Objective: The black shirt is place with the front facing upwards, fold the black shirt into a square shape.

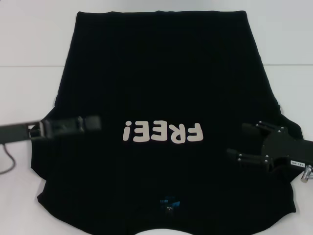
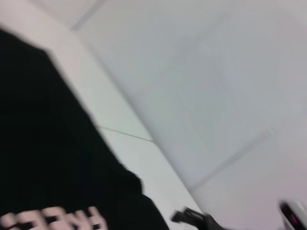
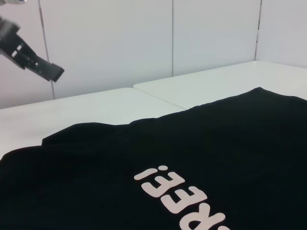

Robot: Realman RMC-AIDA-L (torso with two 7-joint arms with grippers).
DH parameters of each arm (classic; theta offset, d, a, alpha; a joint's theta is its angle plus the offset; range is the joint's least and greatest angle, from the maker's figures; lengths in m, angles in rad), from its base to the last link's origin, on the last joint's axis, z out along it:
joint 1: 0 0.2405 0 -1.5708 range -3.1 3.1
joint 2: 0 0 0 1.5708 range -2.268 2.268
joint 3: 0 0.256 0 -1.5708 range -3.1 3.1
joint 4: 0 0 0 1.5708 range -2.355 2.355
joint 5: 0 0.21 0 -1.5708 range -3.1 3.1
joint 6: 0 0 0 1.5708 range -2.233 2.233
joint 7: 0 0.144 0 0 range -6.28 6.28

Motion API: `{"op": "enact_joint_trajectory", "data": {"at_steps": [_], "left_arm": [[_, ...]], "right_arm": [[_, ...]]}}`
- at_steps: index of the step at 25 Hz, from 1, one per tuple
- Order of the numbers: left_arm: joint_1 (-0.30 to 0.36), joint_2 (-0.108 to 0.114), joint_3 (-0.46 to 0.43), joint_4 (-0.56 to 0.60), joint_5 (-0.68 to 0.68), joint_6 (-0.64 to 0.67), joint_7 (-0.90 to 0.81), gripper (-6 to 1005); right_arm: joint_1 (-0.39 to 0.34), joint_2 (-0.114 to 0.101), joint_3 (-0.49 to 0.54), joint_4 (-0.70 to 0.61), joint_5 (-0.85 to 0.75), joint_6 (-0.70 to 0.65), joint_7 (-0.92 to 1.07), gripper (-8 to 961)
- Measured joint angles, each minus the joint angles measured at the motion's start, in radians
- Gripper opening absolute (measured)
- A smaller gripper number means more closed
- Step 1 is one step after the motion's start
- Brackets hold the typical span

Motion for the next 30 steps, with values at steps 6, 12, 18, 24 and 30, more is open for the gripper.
{"op": "enact_joint_trajectory", "data": {"at_steps": [6, 12, 18, 24, 30], "left_arm": [[0.007, 0.081, -0.014, 0.011, 0.088, -0.113, -0.315, 936], [0.001, 0.085, -0.011, 0.030, 0.246, -0.309, -0.484, 937], [-0.001, 0.081, -0.009, 0.020, 0.286, -0.404, -0.536, 937], [-0.004, 0.079, -0.007, -0.016, 0.298, -0.451, -0.541, 937], [-0.001, 0.077, -0.005, -0.040, 0.300, -0.486, -0.539, 937]], "right_arm": [[0.006, 0.000, -0.002, -0.004, 0.000, -0.008, 0.009, 897], [0.019, 0.000, -0.004, -0.004, 0.000, -0.009, 0.009, 898], [0.024, 0.000, -0.005, -0.004, 0.000, -0.008, 0.009, 897], [0.027, 0.000, -0.005, -0.004, 0.000, -0.008, 0.009, 897], [0.027, 0.000, -0.005, -0.004, 0.000, -0.008, 0.009, 898]]}}
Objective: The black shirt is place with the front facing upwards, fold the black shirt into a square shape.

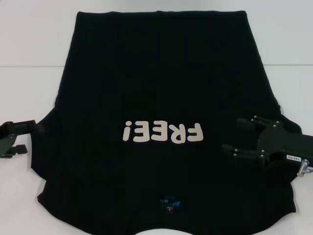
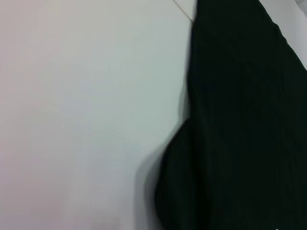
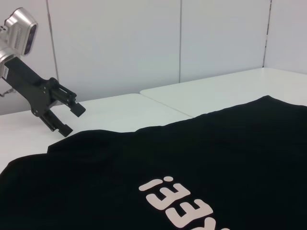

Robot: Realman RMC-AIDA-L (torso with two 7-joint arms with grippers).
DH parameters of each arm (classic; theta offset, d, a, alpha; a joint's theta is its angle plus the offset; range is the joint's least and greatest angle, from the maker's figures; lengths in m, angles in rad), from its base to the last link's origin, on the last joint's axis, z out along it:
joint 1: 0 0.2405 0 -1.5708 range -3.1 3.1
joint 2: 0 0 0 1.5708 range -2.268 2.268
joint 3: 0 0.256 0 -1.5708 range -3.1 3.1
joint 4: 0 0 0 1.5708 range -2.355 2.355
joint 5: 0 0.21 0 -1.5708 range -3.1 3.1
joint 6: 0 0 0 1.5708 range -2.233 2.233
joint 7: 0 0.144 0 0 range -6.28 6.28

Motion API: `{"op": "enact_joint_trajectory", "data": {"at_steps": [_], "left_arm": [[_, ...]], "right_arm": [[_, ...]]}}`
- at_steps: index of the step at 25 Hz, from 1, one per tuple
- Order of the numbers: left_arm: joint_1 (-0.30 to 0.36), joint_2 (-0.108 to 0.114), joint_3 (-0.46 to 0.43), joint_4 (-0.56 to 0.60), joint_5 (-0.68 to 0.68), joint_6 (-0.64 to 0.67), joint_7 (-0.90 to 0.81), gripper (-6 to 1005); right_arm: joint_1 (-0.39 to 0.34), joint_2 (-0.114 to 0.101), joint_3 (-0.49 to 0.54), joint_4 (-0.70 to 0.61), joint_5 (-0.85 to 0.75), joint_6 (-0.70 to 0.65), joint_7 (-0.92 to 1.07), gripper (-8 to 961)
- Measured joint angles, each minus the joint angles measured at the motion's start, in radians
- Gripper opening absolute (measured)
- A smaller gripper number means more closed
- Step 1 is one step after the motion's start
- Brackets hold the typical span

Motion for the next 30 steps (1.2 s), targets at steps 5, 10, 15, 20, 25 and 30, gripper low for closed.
{"op": "enact_joint_trajectory", "data": {"at_steps": [5, 10, 15, 20, 25, 30], "left_arm": [[0.005, -0.005, -0.004, -0.002, 0.000, -0.031, 0.004, 936], [0.006, -0.013, -0.005, -0.002, 0.000, -0.050, 0.006, 936], [-0.001, -0.016, -0.003, -0.030, 0.000, -0.046, 0.007, 936], [-0.005, -0.024, -0.002, -0.042, 0.000, -0.046, 0.007, 937], [-0.009, -0.031, 0.000, -0.042, 0.000, -0.047, 0.009, 937], [-0.010, -0.031, -0.001, -0.036, 0.000, -0.050, 0.007, 924]], "right_arm": [[0.000, 0.000, 0.000, 0.000, 0.000, 0.000, 0.000, 898], [0.000, 0.000, 0.000, 0.000, 0.000, 0.000, 0.000, 897], [0.000, 0.000, 0.000, 0.000, 0.000, -0.010, -0.002, 897], [0.000, 0.000, 0.000, 0.000, 0.000, -0.024, -0.006, 897], [0.000, 0.000, 0.000, 0.000, 0.000, -0.030, -0.008, 898], [-0.002, -0.002, 0.000, 0.000, 0.000, -0.031, -0.008, 898]]}}
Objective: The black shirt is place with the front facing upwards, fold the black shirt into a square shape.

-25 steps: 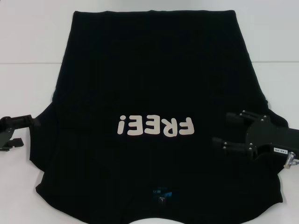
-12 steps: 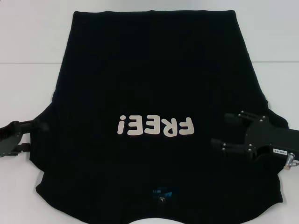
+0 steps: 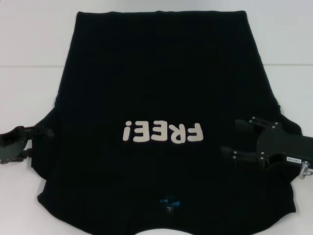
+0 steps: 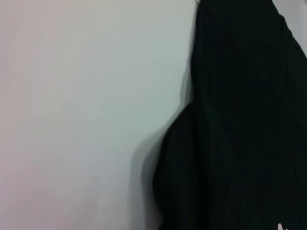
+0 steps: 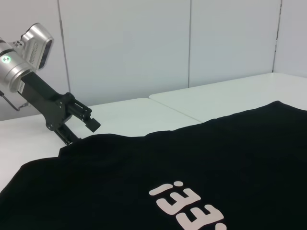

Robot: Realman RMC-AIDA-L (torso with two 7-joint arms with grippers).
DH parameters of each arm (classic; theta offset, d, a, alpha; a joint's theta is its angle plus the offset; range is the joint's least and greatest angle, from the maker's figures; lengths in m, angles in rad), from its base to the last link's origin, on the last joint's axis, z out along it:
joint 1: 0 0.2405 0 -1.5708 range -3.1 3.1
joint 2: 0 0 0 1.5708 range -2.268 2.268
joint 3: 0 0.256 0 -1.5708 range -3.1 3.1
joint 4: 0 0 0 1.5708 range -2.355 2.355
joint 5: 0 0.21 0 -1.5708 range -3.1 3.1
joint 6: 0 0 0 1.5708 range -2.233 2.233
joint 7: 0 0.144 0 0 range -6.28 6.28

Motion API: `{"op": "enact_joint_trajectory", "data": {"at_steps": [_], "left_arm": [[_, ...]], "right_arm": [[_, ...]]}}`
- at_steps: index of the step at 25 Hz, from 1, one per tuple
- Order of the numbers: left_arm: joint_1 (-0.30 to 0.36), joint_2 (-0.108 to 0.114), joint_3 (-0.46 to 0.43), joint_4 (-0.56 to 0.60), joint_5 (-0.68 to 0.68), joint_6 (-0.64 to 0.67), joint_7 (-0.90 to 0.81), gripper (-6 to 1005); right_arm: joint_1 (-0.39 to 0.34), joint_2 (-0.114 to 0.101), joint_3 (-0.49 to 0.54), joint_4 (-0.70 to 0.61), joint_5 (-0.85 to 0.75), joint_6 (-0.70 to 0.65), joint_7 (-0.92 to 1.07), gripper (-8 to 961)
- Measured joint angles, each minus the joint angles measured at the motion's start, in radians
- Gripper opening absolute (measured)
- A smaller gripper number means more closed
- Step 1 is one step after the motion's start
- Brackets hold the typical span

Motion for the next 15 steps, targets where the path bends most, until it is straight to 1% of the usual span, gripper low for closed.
{"op": "enact_joint_trajectory", "data": {"at_steps": [5, 8, 15], "left_arm": [[-0.012, 0.002, 0.035, 0.006, 0.015, -0.011, -0.010, 864], [-0.015, 0.001, 0.037, 0.007, 0.016, -0.015, -0.010, 654], [-0.016, 0.000, 0.041, 0.008, 0.019, -0.017, -0.009, 488]], "right_arm": [[-0.002, -0.001, 0.000, 0.000, 0.000, -0.001, 0.000, 898], [-0.003, -0.002, 0.000, -0.001, 0.000, -0.002, 0.001, 897], [-0.008, -0.002, 0.001, -0.002, 0.000, -0.003, 0.004, 897]]}}
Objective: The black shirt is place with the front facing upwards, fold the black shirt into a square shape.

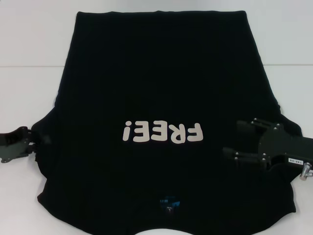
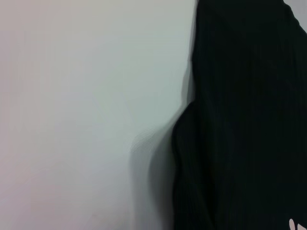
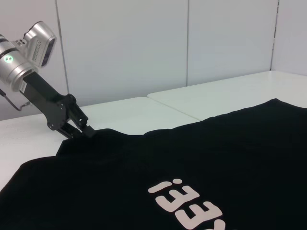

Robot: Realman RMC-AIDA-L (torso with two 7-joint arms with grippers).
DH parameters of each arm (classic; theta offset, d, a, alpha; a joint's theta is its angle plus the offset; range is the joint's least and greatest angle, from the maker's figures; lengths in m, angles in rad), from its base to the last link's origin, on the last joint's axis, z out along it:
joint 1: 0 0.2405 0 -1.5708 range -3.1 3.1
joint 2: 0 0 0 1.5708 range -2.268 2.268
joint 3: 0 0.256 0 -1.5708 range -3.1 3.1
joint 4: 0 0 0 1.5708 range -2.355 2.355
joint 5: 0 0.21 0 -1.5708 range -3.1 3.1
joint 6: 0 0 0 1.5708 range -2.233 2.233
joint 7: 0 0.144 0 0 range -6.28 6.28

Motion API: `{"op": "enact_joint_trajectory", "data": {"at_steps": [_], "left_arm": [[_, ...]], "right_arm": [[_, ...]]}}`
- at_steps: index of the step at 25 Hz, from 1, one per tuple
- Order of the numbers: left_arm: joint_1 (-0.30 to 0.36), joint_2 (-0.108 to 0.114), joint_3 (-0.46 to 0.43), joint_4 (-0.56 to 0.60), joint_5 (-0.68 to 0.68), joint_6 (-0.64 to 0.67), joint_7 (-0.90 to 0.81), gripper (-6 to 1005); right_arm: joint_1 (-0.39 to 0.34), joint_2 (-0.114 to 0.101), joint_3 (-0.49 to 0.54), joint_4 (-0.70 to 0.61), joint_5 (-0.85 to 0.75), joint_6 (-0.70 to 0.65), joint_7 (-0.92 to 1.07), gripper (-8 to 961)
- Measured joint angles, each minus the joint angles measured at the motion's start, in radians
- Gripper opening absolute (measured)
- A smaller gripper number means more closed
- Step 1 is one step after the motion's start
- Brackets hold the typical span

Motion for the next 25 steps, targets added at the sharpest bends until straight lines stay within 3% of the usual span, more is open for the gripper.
{"op": "enact_joint_trajectory", "data": {"at_steps": [15, 25], "left_arm": [[0.006, 0.001, 0.001, -0.001, 0.006, -0.005, 0.011, 5], [0.015, 0.038, -0.007, 0.061, 0.006, 0.004, 0.010, 6]], "right_arm": [[0.001, 0.002, 0.001, 0.000, -0.002, -0.009, 0.002, 898], [0.000, 0.000, 0.006, 0.000, -0.002, -0.006, 0.004, 898]]}}
